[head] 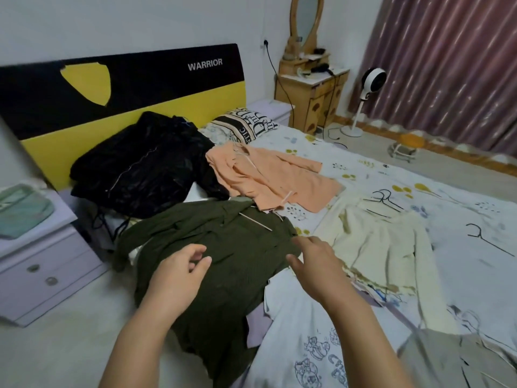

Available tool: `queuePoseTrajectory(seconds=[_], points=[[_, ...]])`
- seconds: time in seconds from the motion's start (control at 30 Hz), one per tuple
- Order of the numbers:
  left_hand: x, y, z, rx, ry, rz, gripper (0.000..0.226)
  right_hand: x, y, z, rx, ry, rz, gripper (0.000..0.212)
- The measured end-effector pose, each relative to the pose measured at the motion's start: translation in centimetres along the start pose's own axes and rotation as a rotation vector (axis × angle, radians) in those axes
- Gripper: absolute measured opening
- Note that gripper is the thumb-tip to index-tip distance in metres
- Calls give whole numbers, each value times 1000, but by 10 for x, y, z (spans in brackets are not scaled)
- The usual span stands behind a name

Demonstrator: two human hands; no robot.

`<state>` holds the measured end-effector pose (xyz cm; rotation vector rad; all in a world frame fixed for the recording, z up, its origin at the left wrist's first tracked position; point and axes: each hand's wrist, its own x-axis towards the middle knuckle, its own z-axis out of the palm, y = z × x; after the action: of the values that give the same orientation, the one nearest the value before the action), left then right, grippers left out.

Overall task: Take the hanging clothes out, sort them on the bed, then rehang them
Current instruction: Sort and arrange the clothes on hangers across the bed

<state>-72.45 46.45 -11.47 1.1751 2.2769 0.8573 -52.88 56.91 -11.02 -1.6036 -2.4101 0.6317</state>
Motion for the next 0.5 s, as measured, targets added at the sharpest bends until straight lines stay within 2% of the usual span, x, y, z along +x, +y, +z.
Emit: queuePoseTrajectory(seconds=[0.23,0.4,0.5], points=[[107,18,20,76,-35,-17,34,109,11,12,-18,-48,50,39],[173,31,46,71,-103,-27,35,175,28,19,-33,-107,100,35],[207,31,61,75,-153,-31,36,206,38,24,-39,-138,136,39]])
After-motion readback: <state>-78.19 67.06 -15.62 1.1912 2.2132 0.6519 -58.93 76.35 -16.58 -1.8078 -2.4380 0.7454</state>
